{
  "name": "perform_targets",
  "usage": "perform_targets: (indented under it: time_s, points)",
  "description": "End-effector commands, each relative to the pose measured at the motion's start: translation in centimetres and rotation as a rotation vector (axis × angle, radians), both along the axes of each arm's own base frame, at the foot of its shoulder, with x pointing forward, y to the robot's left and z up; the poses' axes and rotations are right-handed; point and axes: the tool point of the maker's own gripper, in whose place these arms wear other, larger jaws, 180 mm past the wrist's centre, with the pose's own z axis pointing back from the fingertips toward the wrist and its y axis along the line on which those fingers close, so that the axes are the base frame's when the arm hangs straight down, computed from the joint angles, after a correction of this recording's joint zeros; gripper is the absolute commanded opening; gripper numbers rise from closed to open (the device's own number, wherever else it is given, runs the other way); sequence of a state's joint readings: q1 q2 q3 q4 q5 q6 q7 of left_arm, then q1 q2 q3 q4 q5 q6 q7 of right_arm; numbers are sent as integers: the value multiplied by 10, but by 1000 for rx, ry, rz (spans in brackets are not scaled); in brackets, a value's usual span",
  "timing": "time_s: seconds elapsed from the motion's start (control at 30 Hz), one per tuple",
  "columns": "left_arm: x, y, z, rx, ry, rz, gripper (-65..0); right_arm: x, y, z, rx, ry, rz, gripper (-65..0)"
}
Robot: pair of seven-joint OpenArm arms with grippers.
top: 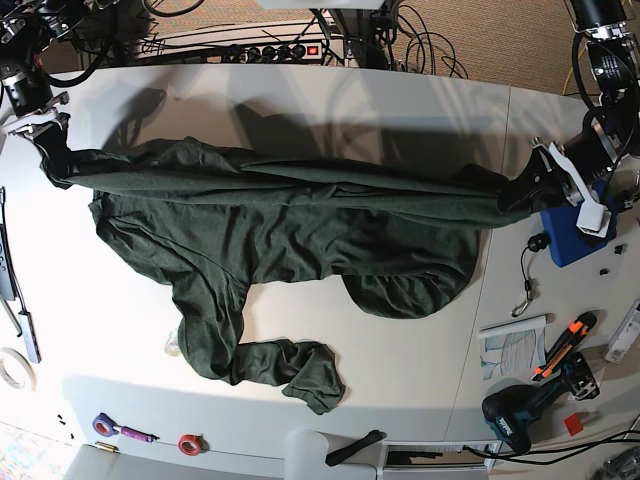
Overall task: Layout the t-shirt on the table in an organized manner, then fold the t-shirt properly
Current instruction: 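Hold the edge with both grippers and pull it apart to stretch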
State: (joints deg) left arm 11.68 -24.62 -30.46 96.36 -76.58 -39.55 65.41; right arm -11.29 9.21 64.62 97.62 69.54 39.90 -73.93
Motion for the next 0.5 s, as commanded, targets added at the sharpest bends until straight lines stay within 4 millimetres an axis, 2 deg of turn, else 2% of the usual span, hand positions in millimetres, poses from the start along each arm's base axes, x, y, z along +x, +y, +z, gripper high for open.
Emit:
perform_targets:
  time_s: [0.0, 0.17, 0.47]
  points:
    - [4, 3, 13, 0, -41, -9, -650, 4, -5, 16, -32, -47, -2, -650]
    - [-5, 9, -11, 114, 37, -26, -650, -4, -16, -5, -94, 78, -37, -650]
    - [-10, 19, -36, 115, 119, 4, -650, -9, -29, -13, -158, 133, -89, -650]
